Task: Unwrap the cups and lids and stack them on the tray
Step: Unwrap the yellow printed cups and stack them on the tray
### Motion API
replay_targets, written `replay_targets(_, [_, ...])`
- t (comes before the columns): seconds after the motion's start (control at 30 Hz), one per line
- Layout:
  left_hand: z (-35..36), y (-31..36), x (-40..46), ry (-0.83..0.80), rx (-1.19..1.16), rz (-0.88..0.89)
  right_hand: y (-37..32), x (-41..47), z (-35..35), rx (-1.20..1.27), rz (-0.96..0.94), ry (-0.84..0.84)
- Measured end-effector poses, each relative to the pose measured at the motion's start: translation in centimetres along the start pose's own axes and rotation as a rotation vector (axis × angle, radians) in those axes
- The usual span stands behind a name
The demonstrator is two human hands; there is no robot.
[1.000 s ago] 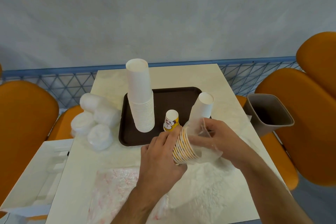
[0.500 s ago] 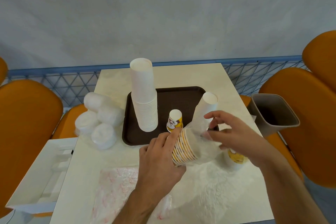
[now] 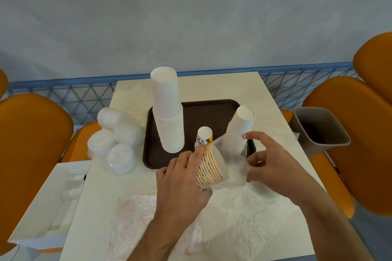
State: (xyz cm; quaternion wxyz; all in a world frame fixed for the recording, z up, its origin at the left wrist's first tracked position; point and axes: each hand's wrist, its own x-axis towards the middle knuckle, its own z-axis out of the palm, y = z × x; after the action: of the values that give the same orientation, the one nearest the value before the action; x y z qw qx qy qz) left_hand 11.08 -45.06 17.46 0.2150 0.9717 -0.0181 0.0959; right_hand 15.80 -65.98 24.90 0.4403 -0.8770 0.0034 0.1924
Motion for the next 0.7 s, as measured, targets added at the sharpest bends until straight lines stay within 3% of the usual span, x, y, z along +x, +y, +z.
replay_targets(0.17, [-0.6,0.2,0.1,0.007,-0.042,-0.007,1.7,0.5,-0.4,-0.031,0.141,0.113])
replay_targets(0.33, [-0.6,0.3,-0.1,-0.003,-0.061,0.001,0.2,-0.8,-1.6,0.019,-0.178,0.357])
replay_targets(0.4, [-0.6,0.5,-0.1,-0.011,-0.054,0.020,-0.6,-1.0,-1.9,0.043,-0.255,0.240])
replay_targets(0.57, [-1.0,0.9,-0.2,-0.025,-0.022,0.076,-1.3,-0.2,-1.0,-0.113,-0.197,-0.162])
replay_targets(0.7, [-1.3,0.6,-0.4,-0.039,-0.013,0.062,-1.8,0.0,-1.0,-0.040,-0.185,-0.274])
